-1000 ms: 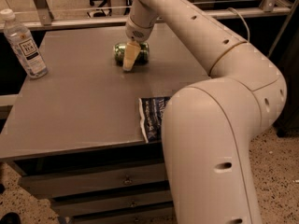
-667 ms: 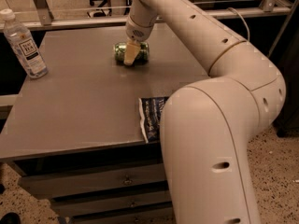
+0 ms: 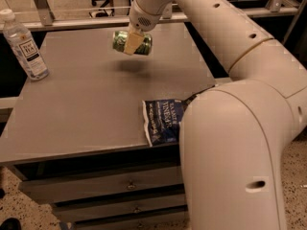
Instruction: Place green can upright
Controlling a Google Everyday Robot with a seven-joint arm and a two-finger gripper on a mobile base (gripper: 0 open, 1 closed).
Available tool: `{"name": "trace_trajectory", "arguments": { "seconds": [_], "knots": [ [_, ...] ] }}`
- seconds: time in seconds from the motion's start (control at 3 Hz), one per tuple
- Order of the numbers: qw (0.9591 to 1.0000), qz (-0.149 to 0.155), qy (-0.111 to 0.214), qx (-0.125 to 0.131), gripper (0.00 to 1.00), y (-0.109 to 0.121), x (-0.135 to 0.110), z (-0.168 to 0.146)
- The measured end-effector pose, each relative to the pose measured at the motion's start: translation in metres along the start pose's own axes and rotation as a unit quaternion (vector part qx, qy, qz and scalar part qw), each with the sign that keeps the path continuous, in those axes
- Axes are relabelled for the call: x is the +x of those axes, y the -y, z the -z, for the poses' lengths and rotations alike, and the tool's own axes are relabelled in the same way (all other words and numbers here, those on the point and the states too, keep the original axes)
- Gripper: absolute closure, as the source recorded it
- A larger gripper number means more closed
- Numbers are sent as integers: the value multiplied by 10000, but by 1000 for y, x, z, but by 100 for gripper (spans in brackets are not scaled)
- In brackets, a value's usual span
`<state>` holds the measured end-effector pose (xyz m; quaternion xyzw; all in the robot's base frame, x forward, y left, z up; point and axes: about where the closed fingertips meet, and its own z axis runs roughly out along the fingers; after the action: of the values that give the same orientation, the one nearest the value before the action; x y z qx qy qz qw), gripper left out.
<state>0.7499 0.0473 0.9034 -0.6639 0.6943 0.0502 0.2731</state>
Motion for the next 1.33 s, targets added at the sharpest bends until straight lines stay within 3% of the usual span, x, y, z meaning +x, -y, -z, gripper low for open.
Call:
{"name": "trace_trajectory", "arguments": {
  "seconds": [0.33,0.67,1.0,1.33],
  "knots": [
    [9977,1,664,-104,100,-2,-3,21],
    [9824,-146,1816,-407,100,-3,6,46],
    [9572,-276,2807,-649,100,-2,18,70],
    [9372,-364,3402,-685,100,-1,36,96]
  ]
}}
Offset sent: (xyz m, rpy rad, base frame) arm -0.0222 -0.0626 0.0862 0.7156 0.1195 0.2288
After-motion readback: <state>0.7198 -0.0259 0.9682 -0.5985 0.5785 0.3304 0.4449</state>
